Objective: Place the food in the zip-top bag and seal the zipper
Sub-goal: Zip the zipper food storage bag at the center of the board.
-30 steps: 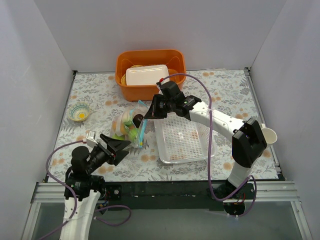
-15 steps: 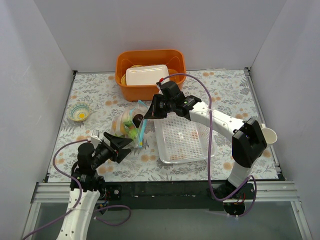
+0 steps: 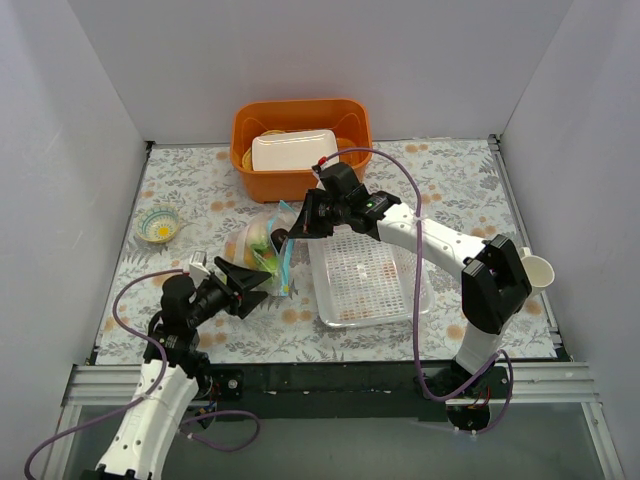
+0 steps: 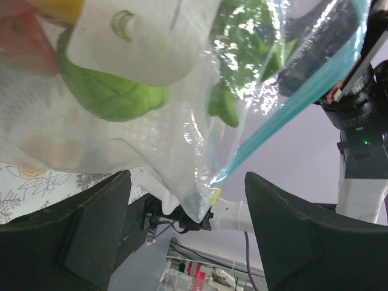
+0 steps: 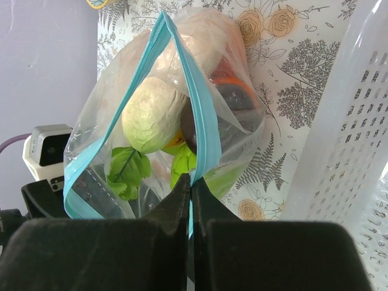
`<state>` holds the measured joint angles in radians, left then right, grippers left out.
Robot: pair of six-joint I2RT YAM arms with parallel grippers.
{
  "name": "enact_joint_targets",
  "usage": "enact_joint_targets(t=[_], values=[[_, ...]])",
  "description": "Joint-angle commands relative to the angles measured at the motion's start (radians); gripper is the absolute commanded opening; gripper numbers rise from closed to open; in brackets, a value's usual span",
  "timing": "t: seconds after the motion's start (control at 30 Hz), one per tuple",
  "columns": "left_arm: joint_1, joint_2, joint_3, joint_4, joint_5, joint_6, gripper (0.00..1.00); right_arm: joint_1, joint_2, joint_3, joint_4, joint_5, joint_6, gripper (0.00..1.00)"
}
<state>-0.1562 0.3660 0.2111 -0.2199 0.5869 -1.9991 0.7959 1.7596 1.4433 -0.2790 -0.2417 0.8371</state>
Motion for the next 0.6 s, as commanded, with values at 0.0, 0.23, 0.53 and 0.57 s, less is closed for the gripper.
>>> enact_joint_targets(t=[0.0,0.23,0.53,0.57], values=[[-0.046,0.002,0.039,0.057,-0.022,-0.132,0.74,-0.004,0.006,0.029,0.049,-0.004,0.005,0.01],[-0.184,0.001,0.019,0.037,-0.116,-0.185,0.73,-0.007,0.001,0.026,0.049,0.005,0.005,0.01],[-0.272,0.065,0.025,0.117,-0.223,-0.196,0.64,-0.007,-0.014,0.012,0.044,0.002,0.003,0.01],[-0.272,0.07,0.028,0.116,-0.239,-0.193,0.64,-0.007,-0.015,0.011,0.044,0.001,0.003,0.01]])
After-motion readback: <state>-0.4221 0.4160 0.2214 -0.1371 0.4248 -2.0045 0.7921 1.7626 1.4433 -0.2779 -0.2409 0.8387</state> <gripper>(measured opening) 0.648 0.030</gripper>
